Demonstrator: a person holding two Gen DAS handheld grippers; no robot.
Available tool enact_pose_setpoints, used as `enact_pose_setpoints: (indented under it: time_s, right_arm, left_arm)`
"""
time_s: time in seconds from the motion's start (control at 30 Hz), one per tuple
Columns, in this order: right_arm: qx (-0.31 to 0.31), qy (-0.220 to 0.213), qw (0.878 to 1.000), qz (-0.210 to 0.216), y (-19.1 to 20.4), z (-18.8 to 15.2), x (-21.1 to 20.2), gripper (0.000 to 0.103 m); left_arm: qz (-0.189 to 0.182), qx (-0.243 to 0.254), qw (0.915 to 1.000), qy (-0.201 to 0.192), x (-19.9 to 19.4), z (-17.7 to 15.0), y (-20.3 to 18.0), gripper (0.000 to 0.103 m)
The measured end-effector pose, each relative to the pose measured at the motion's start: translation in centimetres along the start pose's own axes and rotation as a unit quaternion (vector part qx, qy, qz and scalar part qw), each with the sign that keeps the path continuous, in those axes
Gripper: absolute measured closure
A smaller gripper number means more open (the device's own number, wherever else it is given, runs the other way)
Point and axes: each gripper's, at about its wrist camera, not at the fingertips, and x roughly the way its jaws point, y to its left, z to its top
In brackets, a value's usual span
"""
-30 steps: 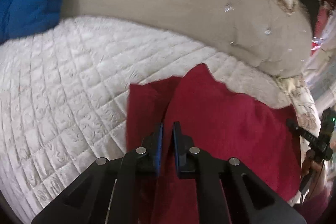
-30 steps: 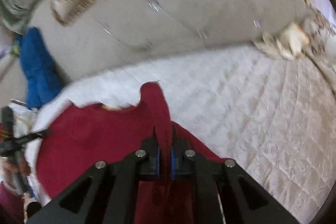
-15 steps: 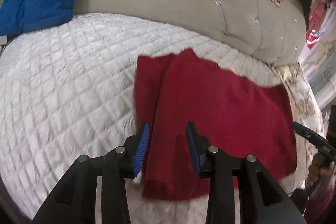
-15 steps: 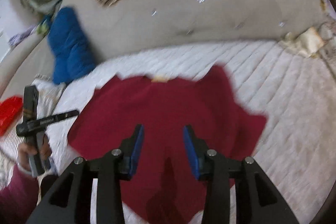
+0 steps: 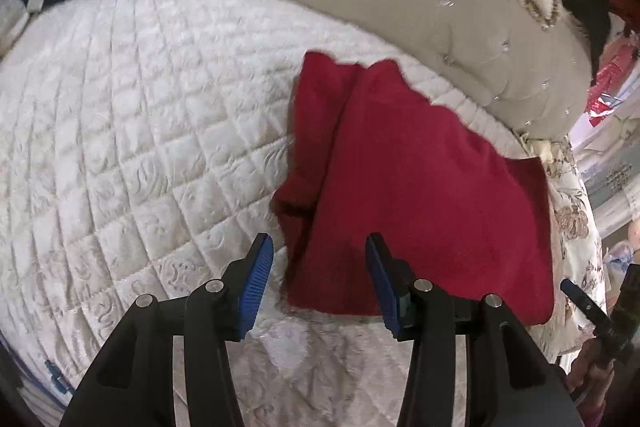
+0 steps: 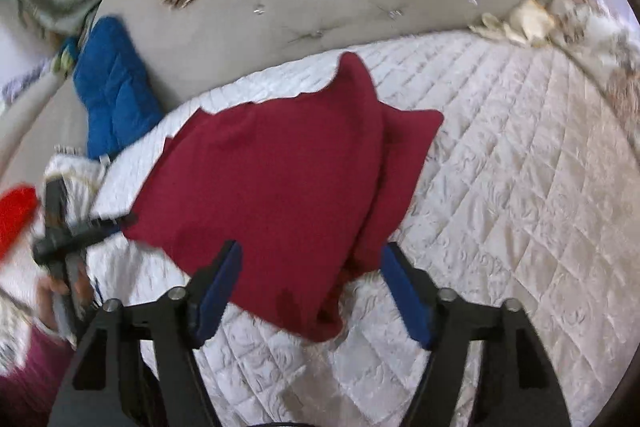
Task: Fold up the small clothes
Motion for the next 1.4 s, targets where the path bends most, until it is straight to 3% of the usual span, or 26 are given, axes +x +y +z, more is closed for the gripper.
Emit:
enact_pose_setpoints:
  time_s: [0.1, 0.23, 0.3, 0.37, 0.47, 0.67, 0.87, 1.03, 1.1, 1.27, 1.4]
  right_arm:
    - [-0.021, 0.017, 1.000, 0.014, 1.5, -0.1, 0.8, 0.055]
    - [-0.048, 0.099, 0.993, -0.042, 1.8, -1.0, 4.5, 0.060]
    - [-0.043, 0.093, 0.994, -0.041, 1.9, -0.7, 3.9, 0.063]
    - [-0.043, 0.084, 0.995, -0.033, 2.6, 0.0, 2.7, 0.063]
    - [-0.047, 0.063, 0.997, 0.001, 4.5, 1.9, 2.1, 0.054]
    - [-0.100, 0.048, 0.993, 0.032, 11.6, 6.2, 7.2, 0.054]
    - [-0.153, 0.078, 0.984, 0.045, 18.4, 9.2, 15.4, 0.054]
    - [-0.151, 0.092, 0.982, 0.061, 21.1, 11.2, 21.5, 0.054]
    - [-0.144, 0.127, 0.980, 0.058, 21.6, 11.6, 24.5, 0.050]
    - [-0.131, 0.127, 0.982, 0.046, 23.0, 13.3, 24.6, 0.048]
    - [-0.129, 0.129, 0.981, 0.064, 24.6, 14.0, 24.6, 0.028]
  left_arm:
    - [0.004, 0.009, 0.9998, -0.016, -0.1, 0.3, -1.2, 0.077]
    - [0.033, 0.014, 0.9993, 0.000, 2.0, 0.2, -1.8, 0.077]
    - [0.051, 0.006, 0.9982, 0.030, 3.6, 0.0, -1.5, 0.077]
    - [0.041, -0.016, 0.9987, 0.025, 3.8, 0.2, -1.1, 0.077]
    - [0.040, -0.045, 0.9982, 0.004, 3.4, 1.0, -0.8, 0.077]
    - [0.045, -0.059, 0.9968, -0.030, 3.7, 1.0, 0.0, 0.077]
    - [-0.009, -0.084, 0.9958, -0.033, 3.8, 0.0, 1.7, 0.072]
    - [-0.036, -0.087, 0.9950, -0.033, 4.0, 0.0, 2.6, 0.069]
    - [-0.035, -0.084, 0.9952, -0.036, 4.1, 0.0, 2.5, 0.068]
    - [-0.045, -0.094, 0.9940, -0.035, 4.5, 0.5, 2.6, 0.065]
    - [-0.049, -0.099, 0.9933, -0.033, 4.7, 1.0, 2.7, 0.065]
